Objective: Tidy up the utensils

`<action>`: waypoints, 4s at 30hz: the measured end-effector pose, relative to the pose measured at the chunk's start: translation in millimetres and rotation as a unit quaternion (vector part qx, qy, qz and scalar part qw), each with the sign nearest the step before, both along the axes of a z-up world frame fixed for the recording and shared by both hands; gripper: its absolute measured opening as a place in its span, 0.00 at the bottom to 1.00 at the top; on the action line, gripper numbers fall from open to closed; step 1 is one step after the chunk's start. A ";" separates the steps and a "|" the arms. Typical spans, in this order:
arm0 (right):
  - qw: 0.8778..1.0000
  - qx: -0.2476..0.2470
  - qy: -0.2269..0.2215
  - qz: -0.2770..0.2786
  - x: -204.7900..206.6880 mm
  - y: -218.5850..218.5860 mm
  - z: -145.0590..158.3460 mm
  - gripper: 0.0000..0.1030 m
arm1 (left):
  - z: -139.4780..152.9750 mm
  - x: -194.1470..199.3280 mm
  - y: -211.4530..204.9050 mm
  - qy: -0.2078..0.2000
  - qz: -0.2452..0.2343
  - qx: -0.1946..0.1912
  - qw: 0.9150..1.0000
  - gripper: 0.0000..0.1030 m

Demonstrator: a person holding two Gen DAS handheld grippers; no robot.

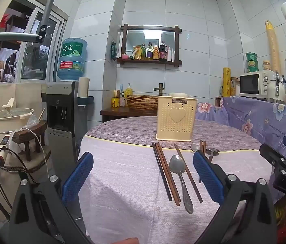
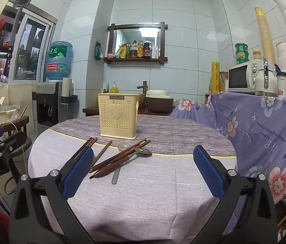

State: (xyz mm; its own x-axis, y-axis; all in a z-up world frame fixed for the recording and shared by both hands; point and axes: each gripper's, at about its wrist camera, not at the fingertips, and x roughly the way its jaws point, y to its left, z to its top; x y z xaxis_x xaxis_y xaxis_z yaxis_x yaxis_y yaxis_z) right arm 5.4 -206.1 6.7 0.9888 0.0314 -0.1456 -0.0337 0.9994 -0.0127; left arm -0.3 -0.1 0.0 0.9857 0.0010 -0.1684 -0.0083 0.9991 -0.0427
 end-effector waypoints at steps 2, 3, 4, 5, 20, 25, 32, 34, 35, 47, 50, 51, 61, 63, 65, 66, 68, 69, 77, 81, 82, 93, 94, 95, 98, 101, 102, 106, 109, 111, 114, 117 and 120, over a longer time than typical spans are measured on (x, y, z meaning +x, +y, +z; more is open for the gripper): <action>1.000 0.000 0.000 0.000 0.3 0.1 -0.3 0.94 | 0.0 0.1 -0.1 0.001 -0.001 0.000 1.000 0.95; 1.000 -0.001 0.001 -0.001 0.5 0.5 -0.7 0.94 | 0.0 0.0 -0.1 0.001 0.000 0.000 1.000 0.95; 1.000 -0.001 0.000 -0.001 0.5 0.6 -0.9 0.94 | 0.0 0.4 -0.1 0.003 -0.001 0.000 1.000 0.95; 1.000 -0.001 0.000 -0.001 0.6 0.8 -1.2 0.94 | 0.0 0.3 -0.1 0.003 -0.001 0.000 1.000 0.95; 1.000 -0.003 0.003 0.000 1.7 1.4 -1.6 0.94 | -1.7 0.6 0.3 0.003 -0.003 0.001 1.000 0.95; 1.000 -0.002 0.002 0.000 0.2 -0.2 0.7 0.94 | -8.5 3.4 -0.9 0.003 -0.003 0.002 1.000 0.95; 1.000 -0.003 0.003 0.001 0.6 3.6 -2.8 0.94 | -7.3 3.6 -1.0 0.005 -0.003 0.001 1.000 0.95; 1.000 -0.003 0.003 0.000 0.7 3.4 -2.5 0.94 | -7.6 2.8 -3.4 0.004 -0.003 0.002 1.000 0.95; 1.000 -0.003 0.003 0.001 0.9 3.5 -2.6 0.94 | -8.9 2.6 -4.0 0.004 -0.002 0.003 1.000 0.95; 1.000 -0.005 0.004 0.001 1.4 5.4 -3.4 0.94 | -7.4 4.1 -1.9 0.009 -0.004 0.004 1.000 0.95; 1.000 -0.005 0.004 0.001 1.5 5.4 -3.3 0.94 | -7.7 4.1 -2.2 0.009 -0.005 0.004 1.000 0.95; 1.000 -0.005 0.004 0.001 1.4 6.1 -4.0 0.94 | -7.8 4.0 -2.4 0.009 -0.005 0.005 1.000 0.95; 1.000 -0.006 0.005 0.001 1.0 6.6 -4.4 0.94 | -7.5 4.2 -2.5 0.010 -0.004 0.006 1.000 0.95; 1.000 -0.006 0.004 0.001 0.5 7.1 -5.5 0.94 | -7.3 4.6 -2.5 0.011 -0.004 0.006 1.000 0.95; 1.000 -0.007 0.005 0.001 0.7 6.8 -4.9 0.94 | -7.3 4.7 -2.5 0.011 -0.005 0.006 1.000 0.95; 1.000 -0.007 0.004 0.001 0.5 6.9 -5.0 0.94 | -7.6 4.7 -2.4 0.011 -0.005 0.006 1.000 0.95; 1.000 -0.007 0.004 0.001 1.0 7.0 -4.7 0.94 | -7.5 4.6 -2.5 0.012 -0.005 0.006 1.000 0.95; 1.000 -0.007 0.004 0.001 2.0 8.1 -5.4 0.94 | -7.6 4.5 -2.5 0.011 -0.005 0.007 1.000 0.95; 1.000 -0.008 0.005 0.001 3.2 7.7 -5.8 0.94 | -7.4 4.8 -2.9 0.011 -0.004 0.007 1.000 0.95; 1.000 -0.008 0.005 0.001 3.2 8.4 -6.5 0.94 | -7.7 4.7 -3.1 0.011 -0.004 0.007 1.000 0.95; 1.000 -0.008 0.005 0.001 3.2 8.1 -6.0 0.94 | -7.3 4.8 -3.1 0.011 -0.004 0.007 1.000 0.95; 1.000 -0.008 0.006 0.001 3.9 7.0 -6.6 0.94 | -7.7 4.9 -3.5 0.012 -0.004 0.008 1.000 0.95; 1.000 -0.008 0.006 0.001 3.9 7.1 -6.9 0.94 | -7.3 4.9 -3.6 0.012 -0.004 0.008 1.000 0.95; 1.000 -0.008 0.006 0.001 3.9 7.1 -6.7 0.94 | -7.4 5.0 -3.6 0.012 -0.004 0.008 1.000 0.95; 1.000 -0.009 0.008 0.000 4.7 6.5 -8.0 0.94 | -8.1 5.4 -3.8 0.012 -0.005 0.008 1.000 0.95; 1.000 -0.012 0.016 -0.006 9.3 3.6 -8.6 0.94 | -9.7 7.6 -5.3 0.017 -0.009 0.012 1.000 0.95; 1.000 -0.014 0.024 -0.009 12.4 2.3 -9.3 0.94 | -10.1 10.0 -5.6 0.021 -0.010 0.014 1.000 0.95; 0.996 -0.023 0.078 -0.032 37.2 -6.5 -13.4 0.94 | -10.0 31.1 -4.1 0.067 -0.020 0.020 0.997 0.95; 0.994 -0.021 0.099 -0.046 54.6 -20.2 -12.6 0.94 | -9.5 50.5 4.0 0.102 -0.020 0.018 0.994 0.95; 0.992 -0.028 0.110 -0.056 67.8 -28.7 -8.5 0.94 | -7.9 68.3 12.3 0.127 -0.029 0.017 0.991 0.95; 0.986 -0.006 0.160 -0.052 99.6 -41.8 -4.6 0.94 | -3.0 100.2 24.3 0.167 -0.050 0.010 0.985 0.95; 0.973 0.042 0.227 -0.028 132.1 -52.9 -7.2 0.94 | 1.0 135.5 33.3 0.224 -0.068 0.004 0.972 0.94; 0.966 0.045 0.253 -0.020 148.9 -49.0 -10.0 0.94 | 2.6 156.2 32.5 0.250 -0.075 0.007 0.965 0.85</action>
